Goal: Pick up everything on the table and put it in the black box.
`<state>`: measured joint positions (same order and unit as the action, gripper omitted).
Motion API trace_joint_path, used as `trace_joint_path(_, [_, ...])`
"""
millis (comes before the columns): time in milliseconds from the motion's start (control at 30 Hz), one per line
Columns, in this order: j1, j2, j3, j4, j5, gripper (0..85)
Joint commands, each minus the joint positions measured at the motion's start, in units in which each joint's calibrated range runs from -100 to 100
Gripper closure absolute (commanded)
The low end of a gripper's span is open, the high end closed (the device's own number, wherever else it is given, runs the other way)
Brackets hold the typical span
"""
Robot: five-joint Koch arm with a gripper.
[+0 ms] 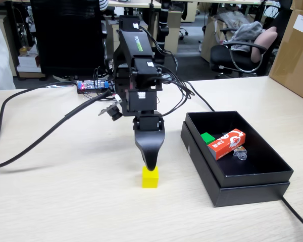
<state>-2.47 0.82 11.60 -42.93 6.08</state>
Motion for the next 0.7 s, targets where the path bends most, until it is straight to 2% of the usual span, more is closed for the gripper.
trace_joint_path(0, [0.1, -0.19, 3.9, 3.49, -0.15, 46.4])
trace_joint_path(467, [0.54, 6.58, 4.99, 4.79, -0.34, 46.8])
trace_joint_path(667, [0.59, 7.95, 5.63, 4.27, -0.39, 50.7])
